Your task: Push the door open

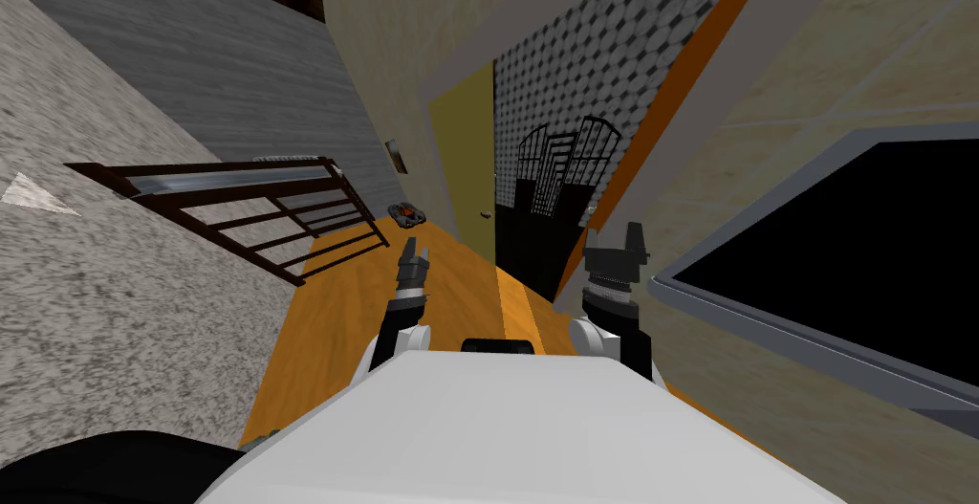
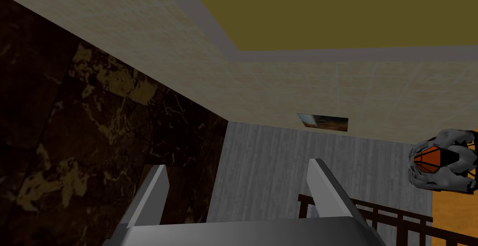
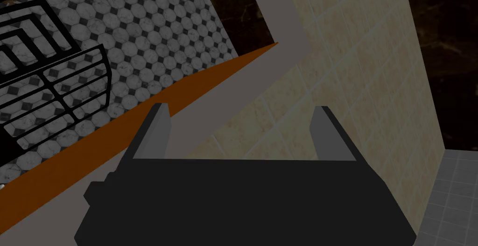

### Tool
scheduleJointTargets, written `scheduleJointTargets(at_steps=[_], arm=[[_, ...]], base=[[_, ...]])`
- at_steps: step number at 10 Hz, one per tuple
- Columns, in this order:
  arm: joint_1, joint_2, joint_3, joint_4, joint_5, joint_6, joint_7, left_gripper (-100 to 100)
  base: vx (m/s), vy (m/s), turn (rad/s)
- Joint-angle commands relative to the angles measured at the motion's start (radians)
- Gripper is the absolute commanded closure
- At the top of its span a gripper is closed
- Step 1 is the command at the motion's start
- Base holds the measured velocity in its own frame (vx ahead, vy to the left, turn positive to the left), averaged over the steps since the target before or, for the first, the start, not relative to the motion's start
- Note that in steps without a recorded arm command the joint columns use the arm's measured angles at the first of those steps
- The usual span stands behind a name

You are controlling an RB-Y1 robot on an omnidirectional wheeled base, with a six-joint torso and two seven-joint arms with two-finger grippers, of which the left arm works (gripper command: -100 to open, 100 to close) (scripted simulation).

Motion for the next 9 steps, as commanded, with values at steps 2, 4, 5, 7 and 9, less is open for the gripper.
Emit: scheduleJointTargets(at_steps=[2, 4, 5, 7, 9], arm=[[-0.019, 0.014, -0.011, 0.045, -0.004, -0.013, 0.006, -100], [-0.039, 0.026, -0.021, 0.089, -0.009, -0.026, 0.013, -100], [-0.045, 0.030, -0.025, 0.104, -0.010, -0.030, 0.015, -100], [-0.058, 0.037, -0.032, 0.134, -0.013, -0.038, 0.019, -100], [-0.080, 0.047, -0.044, 0.185, -0.018, -0.053, 0.026, -100]], base=[[0.160, 0.019, -0.017], [0.131, 0.035, -0.018], [0.148, 0.053, -0.010], [0.093, 0.040, -0.015], [0.118, 0.037, -0.017]])
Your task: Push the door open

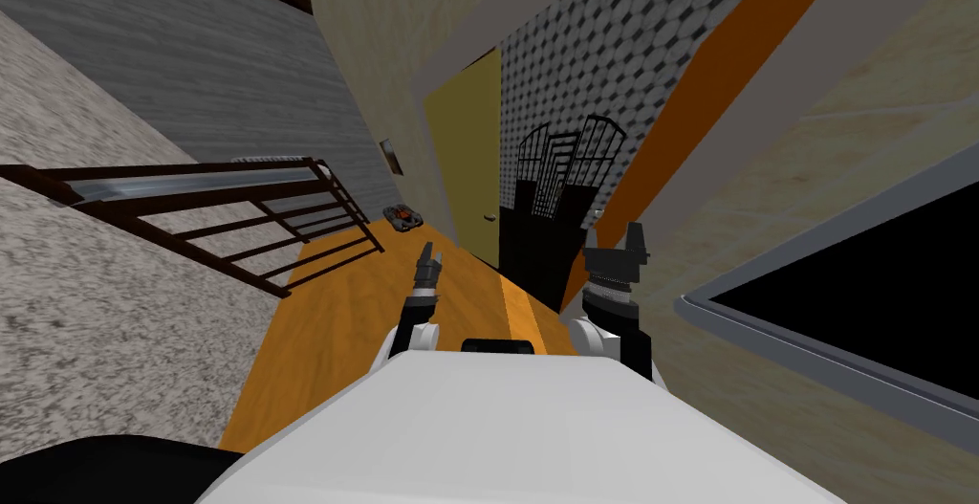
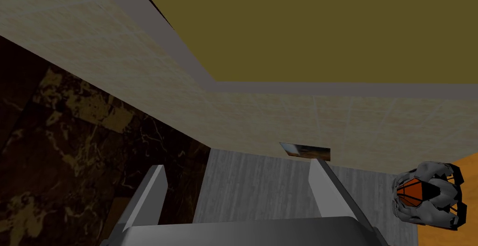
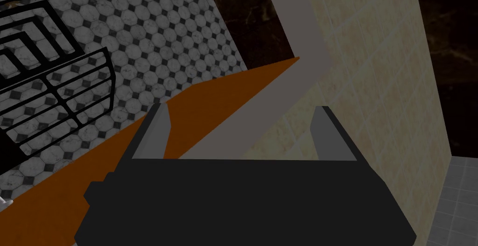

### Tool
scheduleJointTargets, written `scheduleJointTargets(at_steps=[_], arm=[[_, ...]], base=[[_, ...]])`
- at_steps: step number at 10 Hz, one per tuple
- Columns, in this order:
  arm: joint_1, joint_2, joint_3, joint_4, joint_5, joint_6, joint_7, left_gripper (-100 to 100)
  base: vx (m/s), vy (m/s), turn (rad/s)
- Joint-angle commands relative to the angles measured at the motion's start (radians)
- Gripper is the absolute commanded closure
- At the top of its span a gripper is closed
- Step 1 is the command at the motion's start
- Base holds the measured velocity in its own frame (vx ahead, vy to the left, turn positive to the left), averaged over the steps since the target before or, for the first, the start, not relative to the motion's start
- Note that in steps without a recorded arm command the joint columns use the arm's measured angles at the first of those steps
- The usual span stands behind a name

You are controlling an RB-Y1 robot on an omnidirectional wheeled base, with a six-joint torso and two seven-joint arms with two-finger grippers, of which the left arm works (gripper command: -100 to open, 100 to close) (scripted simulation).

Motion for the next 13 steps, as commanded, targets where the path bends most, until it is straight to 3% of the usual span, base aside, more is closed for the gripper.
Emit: scheduleJointTargets(at_steps=[1, 13], arm=[[-0.014, 0.006, -0.008, 0.035, -0.003, -0.012, 0.004, -100], [-0.128, 0.041, -0.070, 0.299, -0.029, -0.088, 0.042, -100]], base=[[0.126, 0.048, -0.019], [0.098, 0.042, -0.017]])
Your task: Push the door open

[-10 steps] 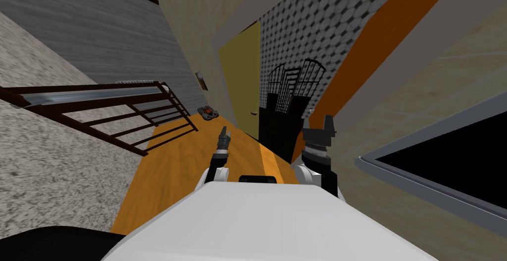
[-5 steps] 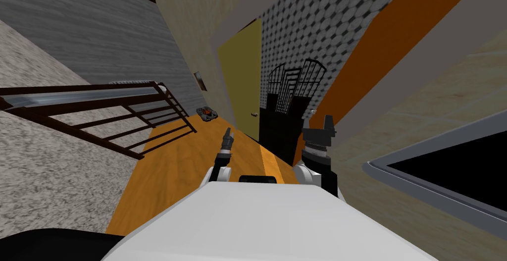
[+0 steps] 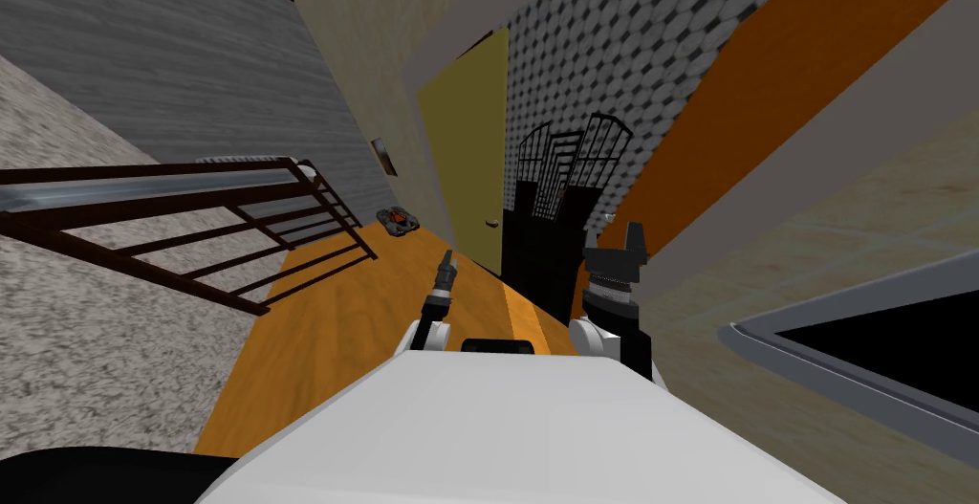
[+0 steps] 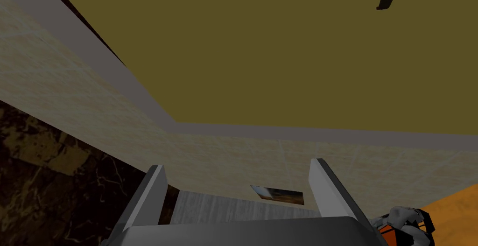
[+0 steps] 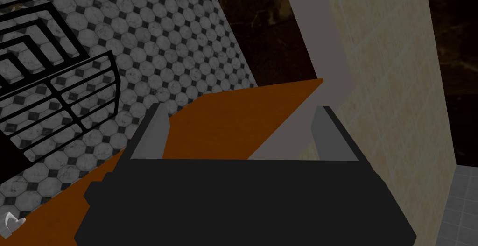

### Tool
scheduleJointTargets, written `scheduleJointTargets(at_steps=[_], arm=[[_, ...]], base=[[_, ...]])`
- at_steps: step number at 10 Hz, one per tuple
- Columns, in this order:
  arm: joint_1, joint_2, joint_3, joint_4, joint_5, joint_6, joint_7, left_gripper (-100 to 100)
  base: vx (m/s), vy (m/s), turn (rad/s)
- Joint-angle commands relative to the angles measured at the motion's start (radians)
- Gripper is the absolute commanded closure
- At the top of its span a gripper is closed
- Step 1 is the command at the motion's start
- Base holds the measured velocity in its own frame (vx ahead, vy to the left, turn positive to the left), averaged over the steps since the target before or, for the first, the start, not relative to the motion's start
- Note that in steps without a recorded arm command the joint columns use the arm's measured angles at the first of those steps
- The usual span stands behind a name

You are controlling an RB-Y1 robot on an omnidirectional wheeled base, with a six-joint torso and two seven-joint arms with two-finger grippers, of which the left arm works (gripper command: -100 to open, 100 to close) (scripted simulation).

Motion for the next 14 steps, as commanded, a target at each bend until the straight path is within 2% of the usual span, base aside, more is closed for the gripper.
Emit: scheduleJointTargets(at_steps=[1, 6, 14], arm=[[-0.017, 0.001, -0.011, 0.041, -0.005, -0.013, 0.005, -100], [-0.073, 0.009, -0.041, 0.170, -0.018, -0.050, 0.023, -100], [-0.164, 0.012, -0.091, 0.380, -0.038, -0.110, 0.052, -100]], base=[[0.112, 0.047, -0.016], [0.096, 0.051, -0.021], [0.097, 0.052, -0.021]])
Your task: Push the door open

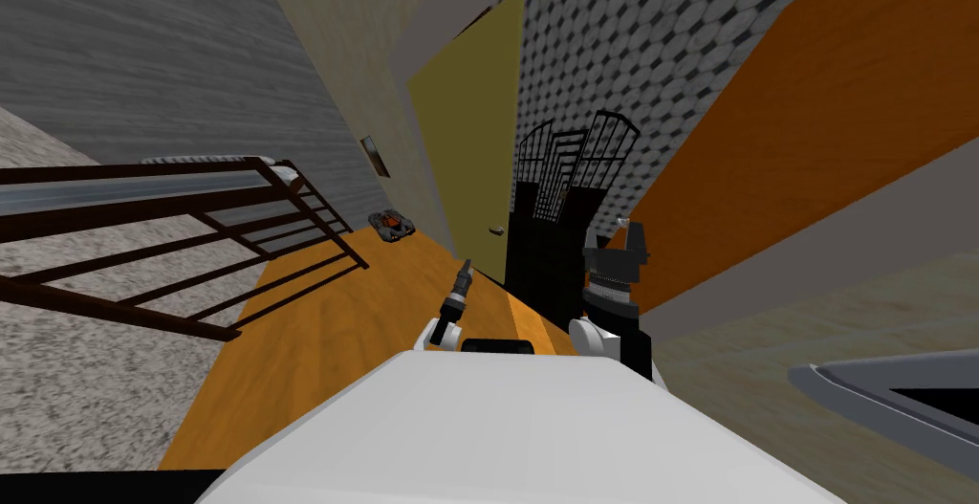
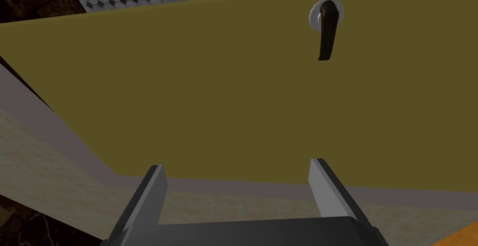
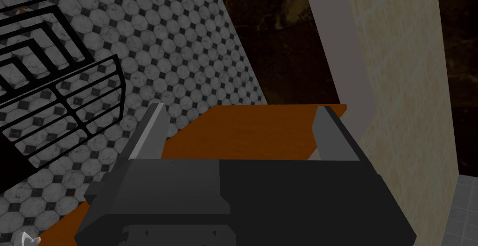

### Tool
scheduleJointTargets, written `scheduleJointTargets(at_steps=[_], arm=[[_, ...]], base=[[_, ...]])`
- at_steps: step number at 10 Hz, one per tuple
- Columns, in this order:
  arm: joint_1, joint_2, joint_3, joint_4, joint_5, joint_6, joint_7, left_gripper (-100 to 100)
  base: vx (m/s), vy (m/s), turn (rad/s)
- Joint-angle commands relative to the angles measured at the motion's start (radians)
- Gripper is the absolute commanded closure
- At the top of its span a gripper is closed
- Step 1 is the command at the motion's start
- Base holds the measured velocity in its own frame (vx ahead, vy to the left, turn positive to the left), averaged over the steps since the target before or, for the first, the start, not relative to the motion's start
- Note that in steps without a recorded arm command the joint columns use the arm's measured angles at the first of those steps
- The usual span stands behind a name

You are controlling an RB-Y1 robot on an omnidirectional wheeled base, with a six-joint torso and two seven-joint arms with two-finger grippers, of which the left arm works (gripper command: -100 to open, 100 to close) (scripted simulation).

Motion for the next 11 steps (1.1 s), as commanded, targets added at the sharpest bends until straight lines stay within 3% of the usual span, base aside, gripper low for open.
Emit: scheduleJointTargets(at_steps=[1, 11], arm=[[-0.022, -0.001, -0.009, 0.048, -0.004, -0.014, 0.007, -100], [-0.131, -0.013, -0.068, 0.299, -0.028, -0.086, 0.042, -100]], base=[[0.098, 0.059, -0.019], [0.096, 0.054, -0.020]])
